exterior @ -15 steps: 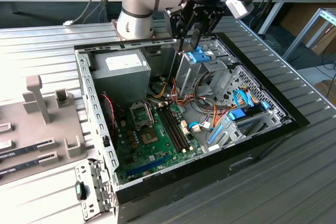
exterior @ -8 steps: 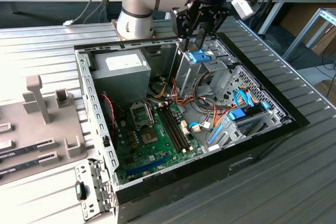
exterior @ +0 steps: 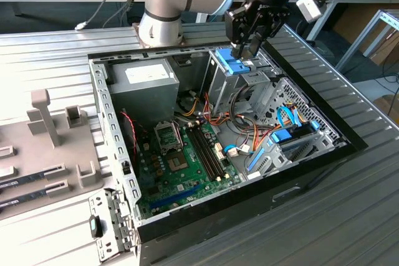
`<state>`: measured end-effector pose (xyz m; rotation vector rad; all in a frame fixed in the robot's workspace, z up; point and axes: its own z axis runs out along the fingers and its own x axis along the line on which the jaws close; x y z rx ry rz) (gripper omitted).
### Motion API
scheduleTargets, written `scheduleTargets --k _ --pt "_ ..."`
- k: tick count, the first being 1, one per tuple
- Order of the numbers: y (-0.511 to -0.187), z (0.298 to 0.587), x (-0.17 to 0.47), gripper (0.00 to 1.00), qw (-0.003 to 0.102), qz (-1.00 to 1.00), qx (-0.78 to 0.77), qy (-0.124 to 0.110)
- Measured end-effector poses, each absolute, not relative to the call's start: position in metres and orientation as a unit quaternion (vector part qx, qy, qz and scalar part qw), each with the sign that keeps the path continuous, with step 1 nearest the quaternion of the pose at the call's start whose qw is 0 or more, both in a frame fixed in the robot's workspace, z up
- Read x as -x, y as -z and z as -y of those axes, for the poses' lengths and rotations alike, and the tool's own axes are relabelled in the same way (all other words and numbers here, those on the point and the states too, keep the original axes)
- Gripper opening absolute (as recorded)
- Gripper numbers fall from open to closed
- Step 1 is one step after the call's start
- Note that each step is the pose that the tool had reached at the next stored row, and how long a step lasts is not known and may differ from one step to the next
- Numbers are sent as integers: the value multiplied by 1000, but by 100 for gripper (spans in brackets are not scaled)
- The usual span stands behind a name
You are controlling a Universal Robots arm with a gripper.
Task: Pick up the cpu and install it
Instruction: 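Pick up the cpu and move it towards the insertion slot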
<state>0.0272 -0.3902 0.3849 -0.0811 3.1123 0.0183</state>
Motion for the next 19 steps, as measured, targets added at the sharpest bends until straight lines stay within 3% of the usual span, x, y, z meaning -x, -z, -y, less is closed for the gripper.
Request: scheduleTargets --k 19 --pt "-384 390 -64 47 14 -1000 26 -6"
